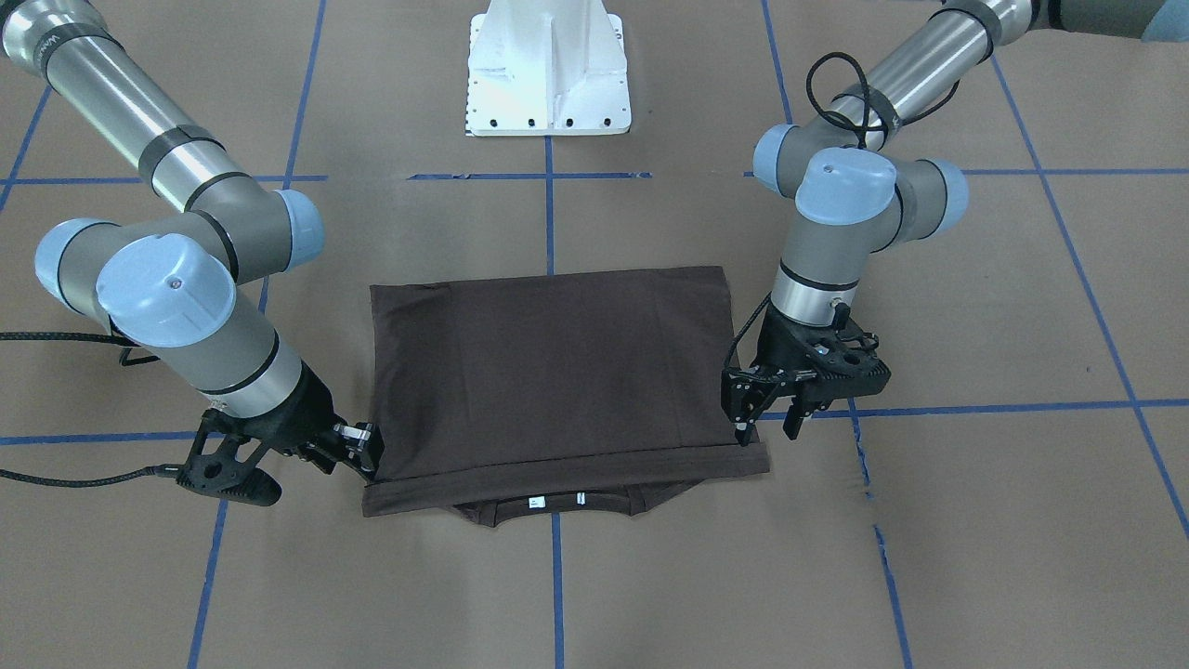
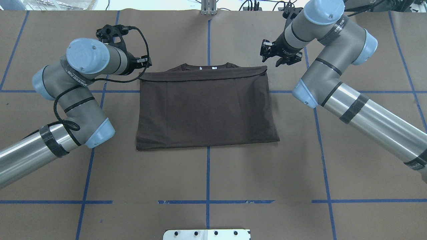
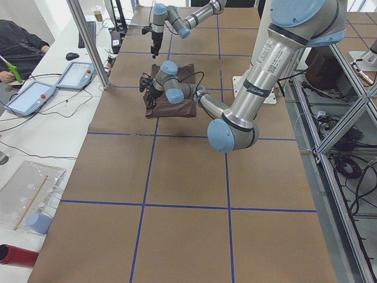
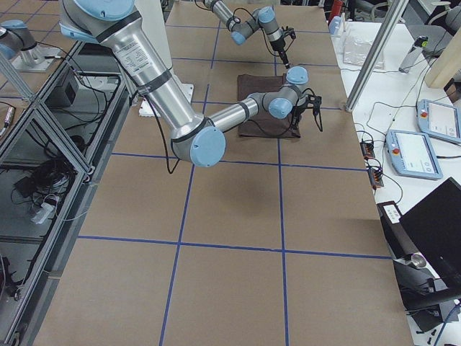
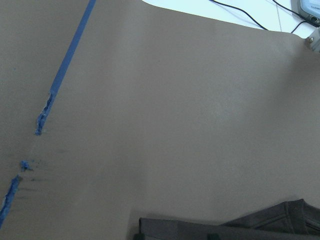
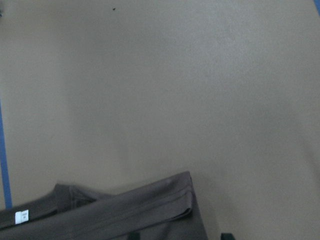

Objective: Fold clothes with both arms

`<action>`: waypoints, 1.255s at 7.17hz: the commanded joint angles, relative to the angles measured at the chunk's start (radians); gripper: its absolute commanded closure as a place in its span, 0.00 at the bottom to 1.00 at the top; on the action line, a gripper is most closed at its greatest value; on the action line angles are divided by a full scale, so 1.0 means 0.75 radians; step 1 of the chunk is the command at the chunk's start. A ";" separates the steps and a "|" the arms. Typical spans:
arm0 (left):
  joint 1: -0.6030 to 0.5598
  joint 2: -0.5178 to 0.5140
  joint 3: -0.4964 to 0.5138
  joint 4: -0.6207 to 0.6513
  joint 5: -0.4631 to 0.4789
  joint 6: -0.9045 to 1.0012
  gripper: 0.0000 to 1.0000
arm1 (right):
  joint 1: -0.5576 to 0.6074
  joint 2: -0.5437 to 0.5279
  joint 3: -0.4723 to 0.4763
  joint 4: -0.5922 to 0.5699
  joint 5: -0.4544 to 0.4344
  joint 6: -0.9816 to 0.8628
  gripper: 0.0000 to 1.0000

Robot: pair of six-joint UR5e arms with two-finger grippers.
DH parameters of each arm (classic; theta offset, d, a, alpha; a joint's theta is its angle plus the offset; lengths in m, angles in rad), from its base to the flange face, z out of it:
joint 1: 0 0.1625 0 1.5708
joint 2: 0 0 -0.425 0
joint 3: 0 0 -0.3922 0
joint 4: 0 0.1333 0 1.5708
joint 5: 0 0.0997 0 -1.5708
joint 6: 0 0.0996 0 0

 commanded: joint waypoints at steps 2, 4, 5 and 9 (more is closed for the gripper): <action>-0.002 0.000 -0.075 0.017 -0.090 -0.013 0.00 | -0.184 -0.332 0.414 0.000 -0.035 0.145 0.01; 0.000 0.006 -0.102 0.017 -0.086 -0.040 0.00 | -0.340 -0.480 0.540 0.000 -0.137 0.154 0.01; 0.000 0.008 -0.108 0.017 -0.086 -0.040 0.00 | -0.385 -0.478 0.524 -0.003 -0.153 0.152 0.03; -0.002 0.013 -0.110 0.017 -0.086 -0.038 0.00 | -0.382 -0.462 0.497 0.002 -0.154 0.134 1.00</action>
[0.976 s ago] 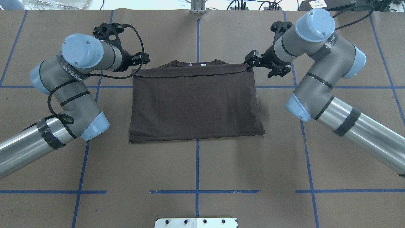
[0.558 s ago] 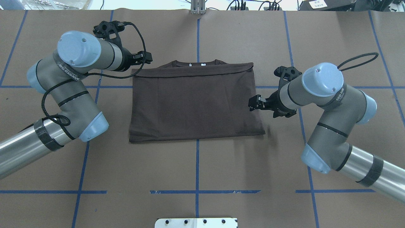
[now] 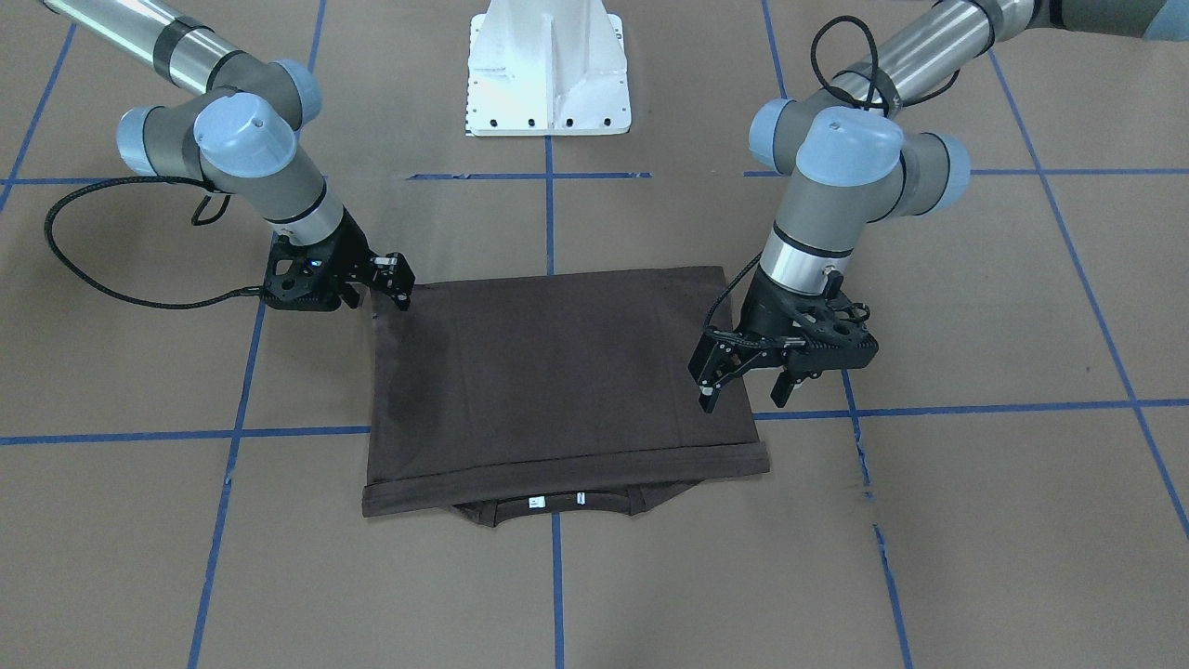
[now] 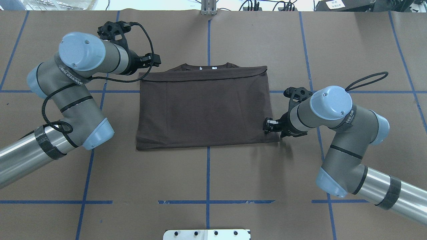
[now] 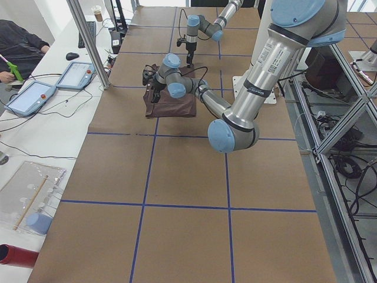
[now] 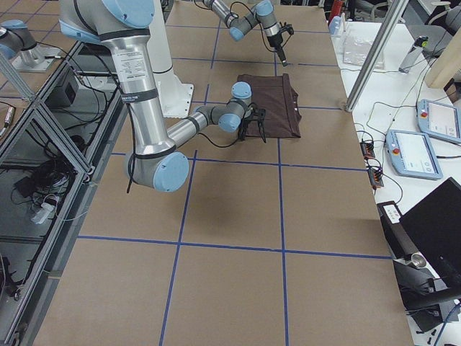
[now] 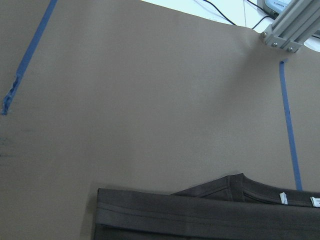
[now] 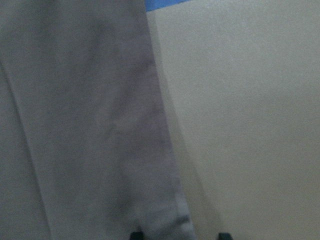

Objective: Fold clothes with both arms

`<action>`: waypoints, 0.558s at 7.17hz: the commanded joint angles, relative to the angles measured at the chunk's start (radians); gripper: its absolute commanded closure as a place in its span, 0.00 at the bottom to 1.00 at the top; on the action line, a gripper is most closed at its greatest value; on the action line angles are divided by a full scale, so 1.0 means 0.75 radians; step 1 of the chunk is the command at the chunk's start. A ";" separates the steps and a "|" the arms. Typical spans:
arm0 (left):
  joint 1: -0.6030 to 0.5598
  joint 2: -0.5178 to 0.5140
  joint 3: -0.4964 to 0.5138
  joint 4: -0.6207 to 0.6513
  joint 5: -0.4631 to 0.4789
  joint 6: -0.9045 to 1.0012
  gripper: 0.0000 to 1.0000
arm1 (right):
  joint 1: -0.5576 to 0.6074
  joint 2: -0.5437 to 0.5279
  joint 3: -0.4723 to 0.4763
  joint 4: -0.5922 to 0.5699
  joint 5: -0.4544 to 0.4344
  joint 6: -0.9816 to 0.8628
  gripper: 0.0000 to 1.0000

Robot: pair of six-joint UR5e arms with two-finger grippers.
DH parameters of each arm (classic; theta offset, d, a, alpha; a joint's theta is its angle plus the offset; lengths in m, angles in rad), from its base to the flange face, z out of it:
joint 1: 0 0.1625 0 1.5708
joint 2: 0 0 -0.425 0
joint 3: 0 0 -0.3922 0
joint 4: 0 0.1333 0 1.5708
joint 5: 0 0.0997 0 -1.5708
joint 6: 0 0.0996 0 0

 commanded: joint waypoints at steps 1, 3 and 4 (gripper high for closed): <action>0.000 0.002 0.001 -0.002 -0.001 0.001 0.00 | 0.003 0.002 0.000 0.001 0.007 -0.009 1.00; 0.002 0.000 0.001 -0.010 -0.001 -0.001 0.00 | 0.007 -0.010 0.022 0.001 0.025 -0.011 1.00; 0.002 0.002 0.003 -0.010 0.001 -0.001 0.00 | 0.007 -0.053 0.081 -0.001 0.025 -0.009 1.00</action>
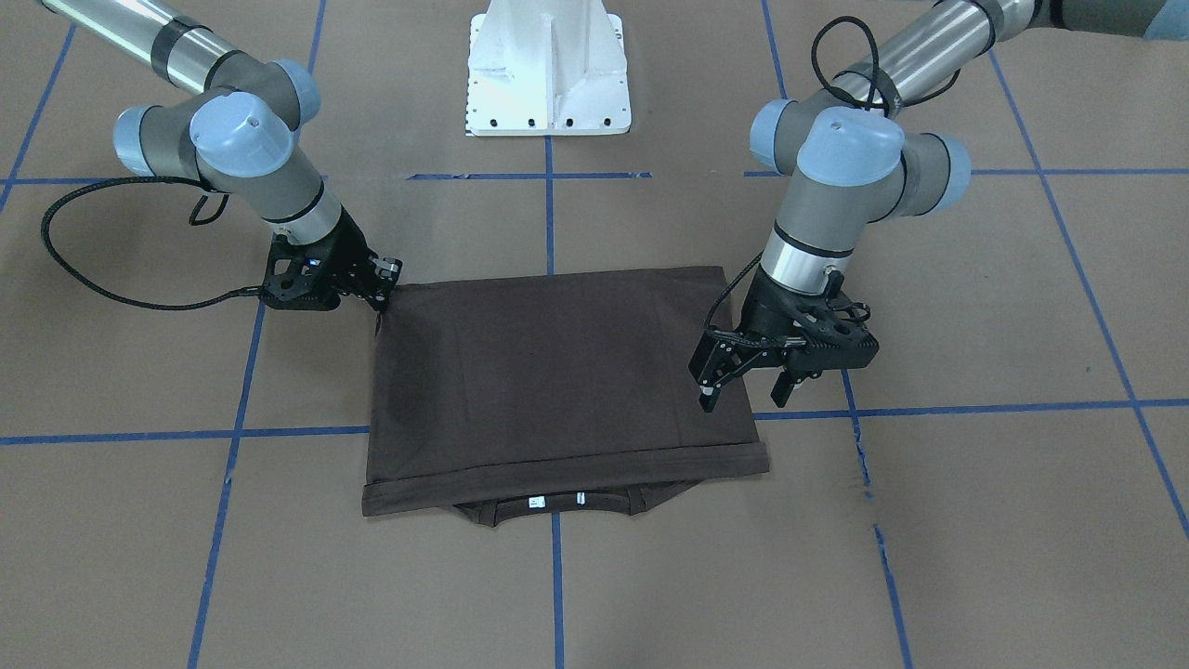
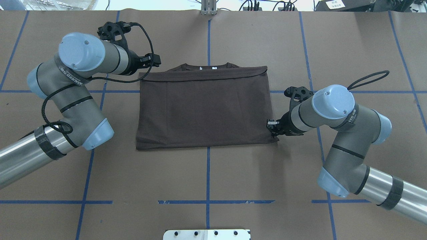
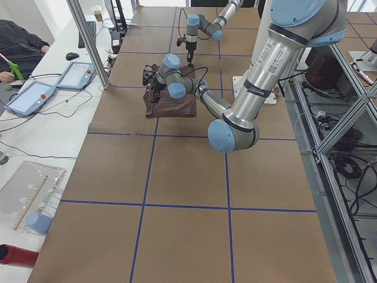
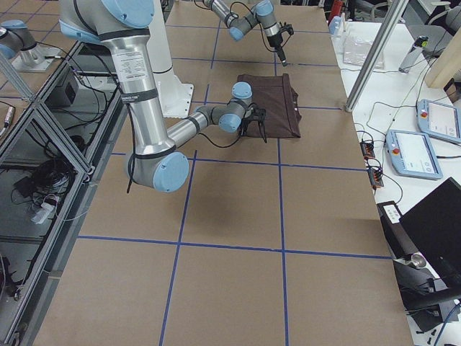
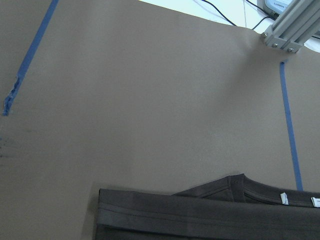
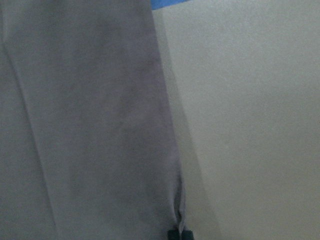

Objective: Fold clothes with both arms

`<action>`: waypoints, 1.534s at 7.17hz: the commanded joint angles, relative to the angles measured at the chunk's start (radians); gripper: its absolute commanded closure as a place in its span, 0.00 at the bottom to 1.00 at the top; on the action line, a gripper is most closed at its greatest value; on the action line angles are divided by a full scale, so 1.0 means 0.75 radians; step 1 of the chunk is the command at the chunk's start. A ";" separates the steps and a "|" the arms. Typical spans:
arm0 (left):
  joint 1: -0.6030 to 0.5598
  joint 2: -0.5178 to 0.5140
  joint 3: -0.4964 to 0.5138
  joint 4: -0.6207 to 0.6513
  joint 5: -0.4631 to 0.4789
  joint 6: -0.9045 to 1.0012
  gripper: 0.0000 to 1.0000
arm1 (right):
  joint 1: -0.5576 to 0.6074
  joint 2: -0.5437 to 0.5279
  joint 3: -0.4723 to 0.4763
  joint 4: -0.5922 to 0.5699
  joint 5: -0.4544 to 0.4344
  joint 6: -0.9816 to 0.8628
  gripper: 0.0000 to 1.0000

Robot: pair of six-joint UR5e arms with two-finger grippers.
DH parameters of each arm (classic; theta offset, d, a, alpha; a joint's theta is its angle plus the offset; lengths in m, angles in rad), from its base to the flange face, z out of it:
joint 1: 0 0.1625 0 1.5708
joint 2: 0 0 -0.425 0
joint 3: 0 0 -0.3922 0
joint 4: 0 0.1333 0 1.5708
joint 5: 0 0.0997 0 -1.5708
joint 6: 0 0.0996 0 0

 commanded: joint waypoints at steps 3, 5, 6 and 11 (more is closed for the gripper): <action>0.000 0.001 -0.003 -0.001 0.004 -0.004 0.00 | -0.318 -0.449 0.486 0.007 -0.014 0.003 1.00; 0.010 -0.001 -0.015 -0.003 0.002 -0.094 0.00 | -0.540 -0.676 0.674 0.009 -0.030 0.003 1.00; 0.014 0.001 -0.033 -0.001 0.000 -0.129 0.00 | -0.585 -0.684 0.679 0.011 -0.032 0.019 0.01; 0.508 0.173 -0.387 0.260 0.095 -0.890 0.06 | -0.200 -0.485 0.663 0.015 -0.077 0.021 0.00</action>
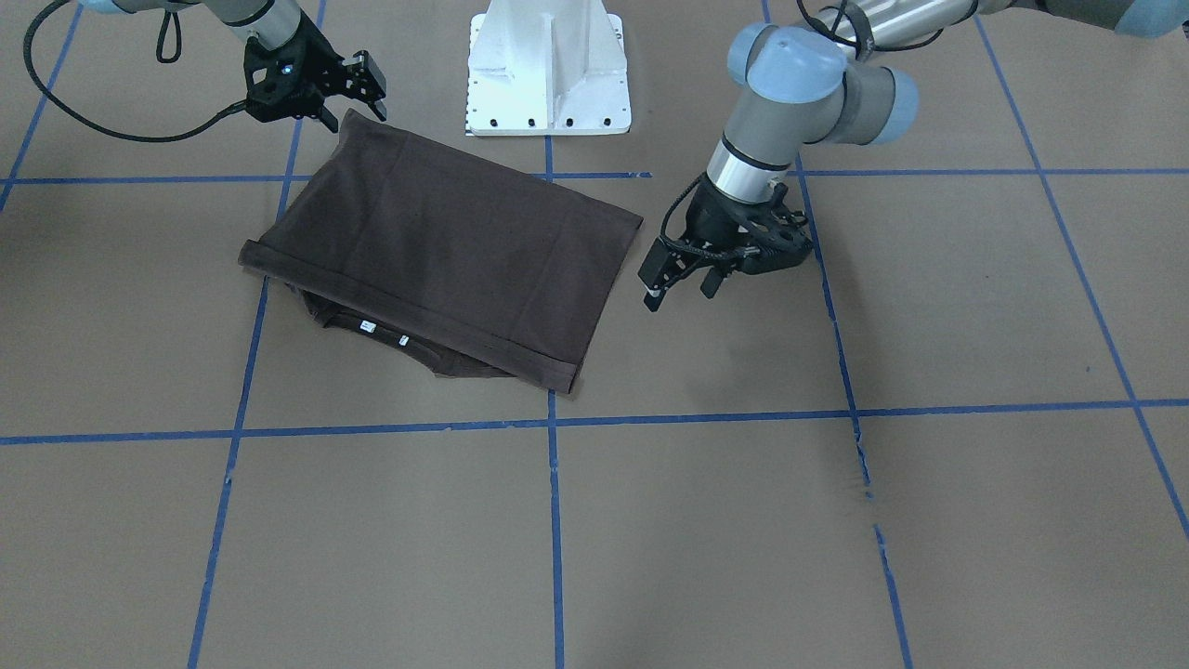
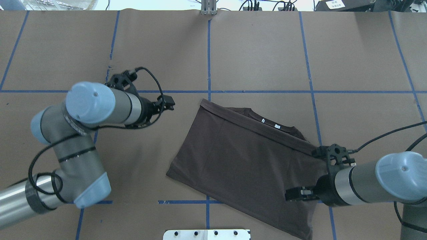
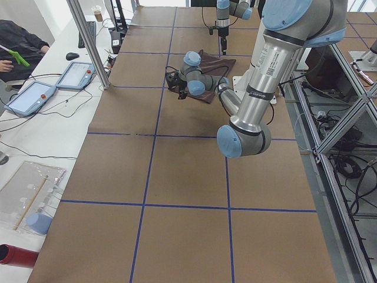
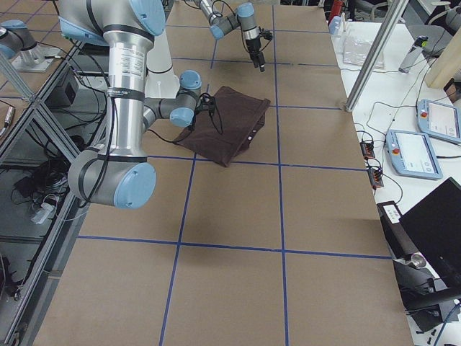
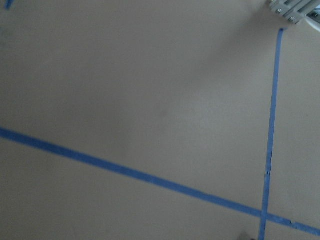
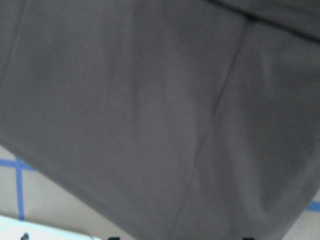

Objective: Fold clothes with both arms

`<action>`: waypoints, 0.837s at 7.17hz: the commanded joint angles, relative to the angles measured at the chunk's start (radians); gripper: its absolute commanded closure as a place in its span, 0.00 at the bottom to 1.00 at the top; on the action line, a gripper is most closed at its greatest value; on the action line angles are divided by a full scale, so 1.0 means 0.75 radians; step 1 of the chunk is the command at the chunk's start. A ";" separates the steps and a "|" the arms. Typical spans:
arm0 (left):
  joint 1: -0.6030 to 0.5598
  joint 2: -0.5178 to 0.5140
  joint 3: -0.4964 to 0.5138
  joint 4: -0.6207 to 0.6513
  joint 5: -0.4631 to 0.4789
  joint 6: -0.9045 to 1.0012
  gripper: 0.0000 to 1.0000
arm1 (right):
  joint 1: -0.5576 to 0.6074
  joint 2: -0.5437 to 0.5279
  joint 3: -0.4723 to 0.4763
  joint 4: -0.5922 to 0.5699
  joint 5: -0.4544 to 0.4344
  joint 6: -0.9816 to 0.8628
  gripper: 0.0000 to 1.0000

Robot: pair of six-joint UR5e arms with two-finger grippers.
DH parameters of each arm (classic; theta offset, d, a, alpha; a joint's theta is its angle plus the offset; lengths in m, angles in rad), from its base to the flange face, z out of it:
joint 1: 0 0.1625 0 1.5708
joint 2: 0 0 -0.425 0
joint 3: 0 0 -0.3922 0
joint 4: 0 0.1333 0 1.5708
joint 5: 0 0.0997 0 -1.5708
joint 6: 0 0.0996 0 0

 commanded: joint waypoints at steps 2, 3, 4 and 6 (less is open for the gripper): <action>0.292 -0.037 -0.056 0.286 0.148 -0.403 0.09 | 0.194 0.106 -0.057 0.000 -0.003 -0.001 0.00; 0.298 -0.037 -0.056 0.309 0.148 -0.412 0.13 | 0.208 0.147 -0.094 0.000 -0.003 -0.001 0.00; 0.298 -0.035 -0.056 0.311 0.151 -0.412 0.18 | 0.217 0.151 -0.096 0.000 -0.001 -0.001 0.00; 0.300 -0.029 -0.050 0.312 0.151 -0.414 0.21 | 0.229 0.153 -0.094 0.002 0.007 -0.001 0.00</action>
